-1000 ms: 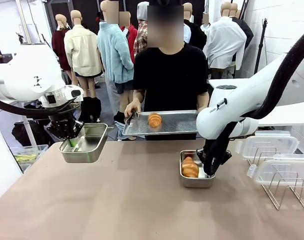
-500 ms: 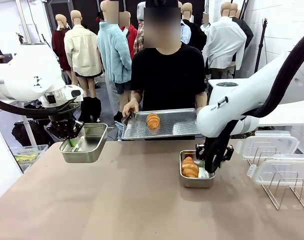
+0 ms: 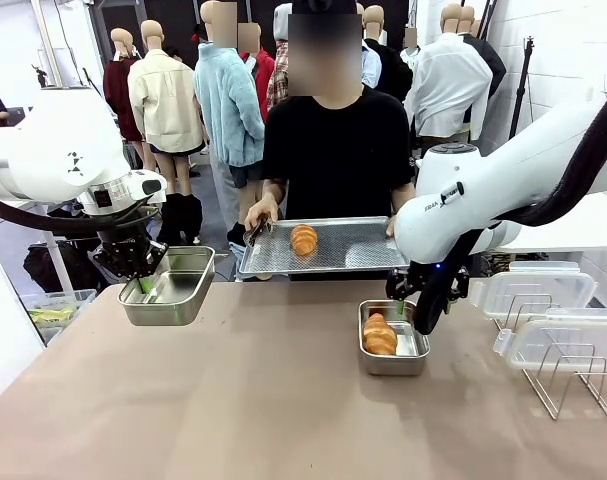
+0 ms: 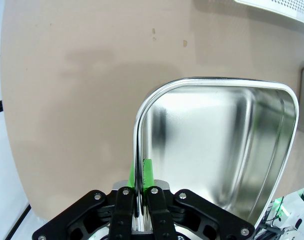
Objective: Place the bread in airtight containers.
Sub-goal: Once an object is inside an Airtight Container , place the container in the center of the table.
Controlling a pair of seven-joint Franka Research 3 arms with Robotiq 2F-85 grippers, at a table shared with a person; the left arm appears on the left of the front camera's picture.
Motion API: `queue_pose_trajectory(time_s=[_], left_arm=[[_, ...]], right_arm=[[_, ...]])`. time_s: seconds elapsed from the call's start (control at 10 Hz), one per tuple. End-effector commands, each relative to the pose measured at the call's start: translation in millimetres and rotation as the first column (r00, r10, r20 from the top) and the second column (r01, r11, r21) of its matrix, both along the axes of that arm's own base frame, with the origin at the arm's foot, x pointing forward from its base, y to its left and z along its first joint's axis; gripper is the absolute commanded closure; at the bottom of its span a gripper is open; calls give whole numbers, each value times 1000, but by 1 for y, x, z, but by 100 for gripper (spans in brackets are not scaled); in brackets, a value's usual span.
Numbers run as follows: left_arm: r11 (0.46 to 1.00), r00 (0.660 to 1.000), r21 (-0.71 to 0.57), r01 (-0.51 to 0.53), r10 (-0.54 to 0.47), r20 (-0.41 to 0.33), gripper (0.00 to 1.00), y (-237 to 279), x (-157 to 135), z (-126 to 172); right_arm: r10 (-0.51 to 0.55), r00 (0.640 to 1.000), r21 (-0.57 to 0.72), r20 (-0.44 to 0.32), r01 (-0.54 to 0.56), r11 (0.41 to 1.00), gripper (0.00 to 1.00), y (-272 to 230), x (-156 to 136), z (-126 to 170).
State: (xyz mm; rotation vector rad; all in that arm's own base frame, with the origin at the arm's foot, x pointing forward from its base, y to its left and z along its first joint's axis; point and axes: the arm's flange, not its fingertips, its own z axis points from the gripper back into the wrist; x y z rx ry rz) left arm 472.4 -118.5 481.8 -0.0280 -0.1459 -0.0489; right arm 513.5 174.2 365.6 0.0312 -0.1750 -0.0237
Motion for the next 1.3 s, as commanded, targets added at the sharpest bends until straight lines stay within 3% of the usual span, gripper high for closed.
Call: queue_pose_trajectory(time_s=[0.0, 1.0, 1.2], left_arm=[[1000, 1000, 0, 0, 0, 11, 100, 1, 0, 3], [1000, 1000, 0, 0, 0, 11, 100, 1, 0, 3], [1000, 1000, 0, 0, 0, 11, 100, 1, 0, 3]], right_arm=[[0, 1000, 10, -15, 0, 1000, 0, -1, 1, -7], [-2, 1000, -1, -12, 2, 1000, 0, -1, 0, -6], [64, 995, -9, 70, -64, 998, 0, -12, -17, 40]])
